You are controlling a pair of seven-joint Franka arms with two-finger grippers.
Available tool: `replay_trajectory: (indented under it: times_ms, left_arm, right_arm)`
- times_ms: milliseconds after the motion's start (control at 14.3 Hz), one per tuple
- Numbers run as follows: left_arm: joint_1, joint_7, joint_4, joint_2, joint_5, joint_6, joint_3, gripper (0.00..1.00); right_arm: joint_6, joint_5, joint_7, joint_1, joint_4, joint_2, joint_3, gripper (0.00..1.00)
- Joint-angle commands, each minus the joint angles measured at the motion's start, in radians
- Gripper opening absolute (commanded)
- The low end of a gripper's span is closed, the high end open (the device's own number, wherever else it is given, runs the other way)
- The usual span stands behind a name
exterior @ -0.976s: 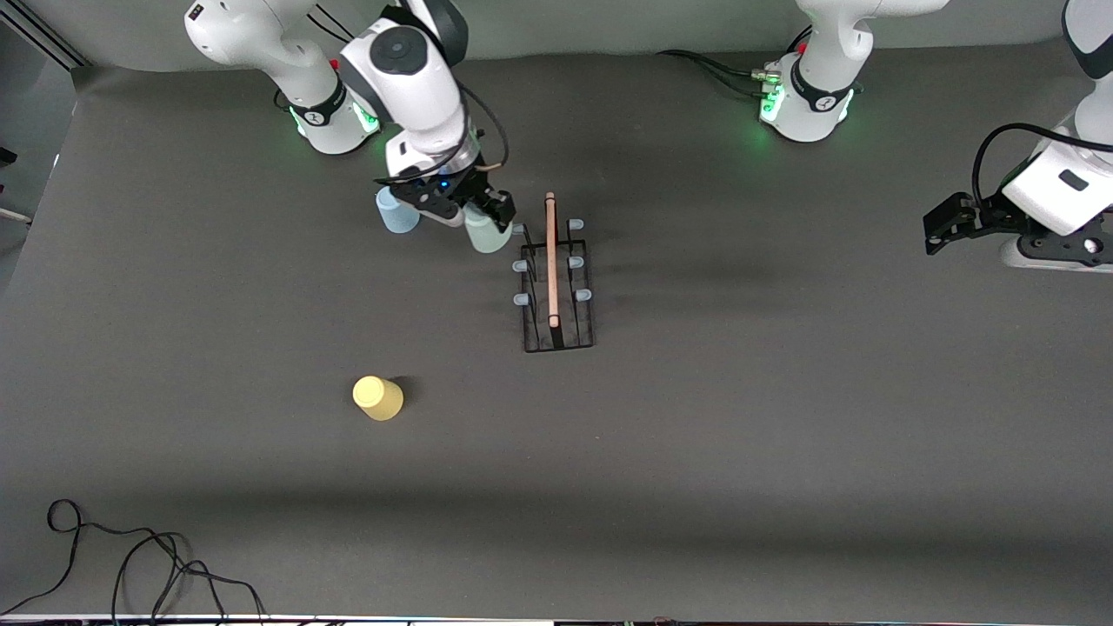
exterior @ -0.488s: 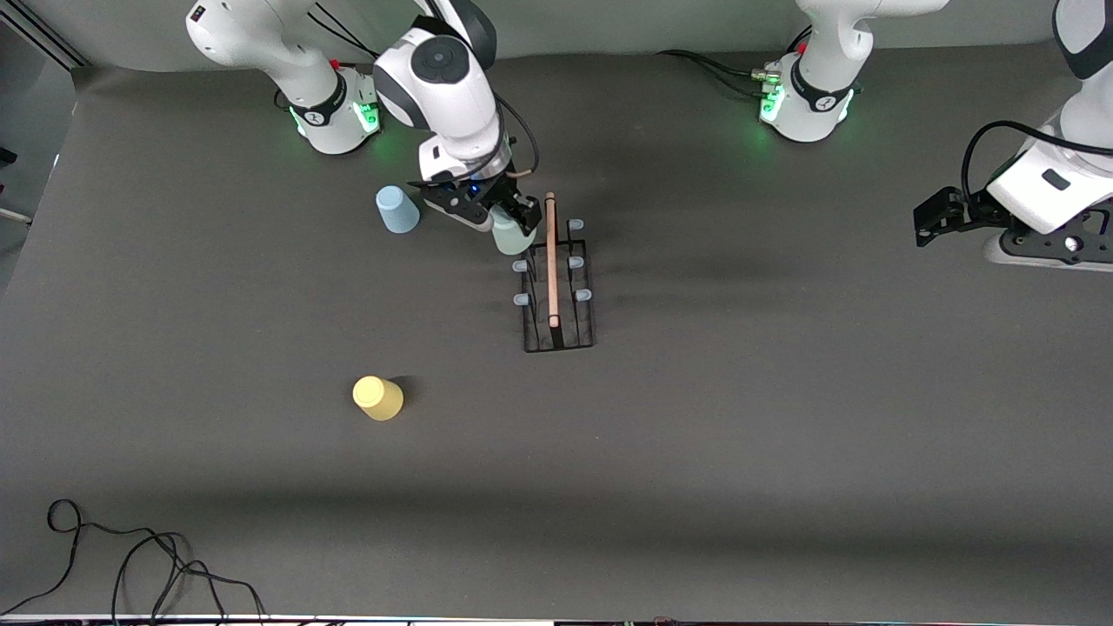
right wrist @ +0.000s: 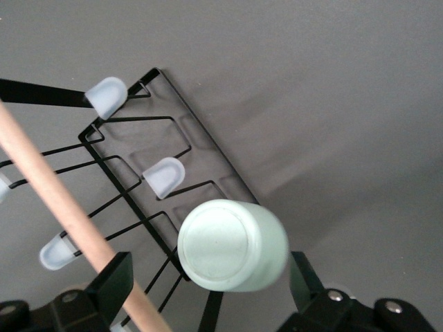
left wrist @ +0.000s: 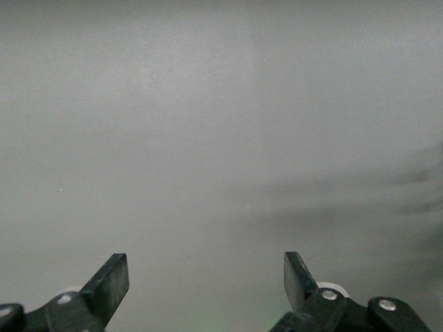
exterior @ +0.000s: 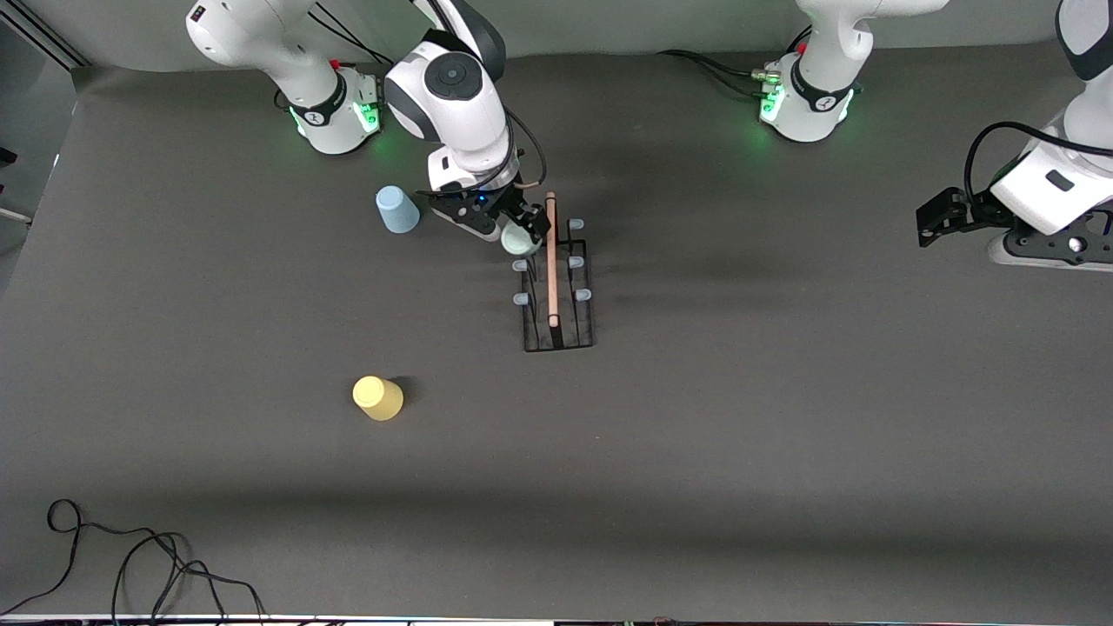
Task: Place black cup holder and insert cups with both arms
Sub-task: 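Slide the pale green cup onto a rack peg with the right gripper, then release the green cup and move the right gripper to the yellow cup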
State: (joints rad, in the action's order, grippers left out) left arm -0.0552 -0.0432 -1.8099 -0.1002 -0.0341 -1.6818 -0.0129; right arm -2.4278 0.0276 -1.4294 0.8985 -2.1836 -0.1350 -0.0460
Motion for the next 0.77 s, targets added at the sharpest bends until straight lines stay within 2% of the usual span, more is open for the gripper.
replay_trajectory:
  times_ms: [0,139,279,418,697]
  left_arm:
    - [-0.009,-0.014,-0.002,-0.019,-0.007,0.033,-0.004,1.0]
    - [-0.011,-0.014,-0.002,-0.019,-0.006,0.043,-0.005,1.0]
    - [-0.011,-0.014,0.003,-0.016,-0.006,0.042,-0.004,1.0]
    - [-0.011,-0.012,0.004,-0.013,-0.006,0.037,-0.004,1.0]
    - [-0.009,-0.012,0.007,-0.01,-0.006,0.024,-0.004,1.0]
  right_arm:
    - [0.038,-0.009,-0.007,0.01,0.028,0.005,-0.011,1.0]
    - [0.158,-0.012,0.079,-0.009,0.088,0.008,-0.026,1.0]
    - [0.301,-0.008,0.232,-0.027,0.169,0.0,-0.093,0.99]
    - [0.345,0.005,0.398,-0.029,0.221,-0.008,-0.179,0.99]
    - [0.348,0.09,0.743,-0.038,0.232,-0.04,-0.352,1.0]
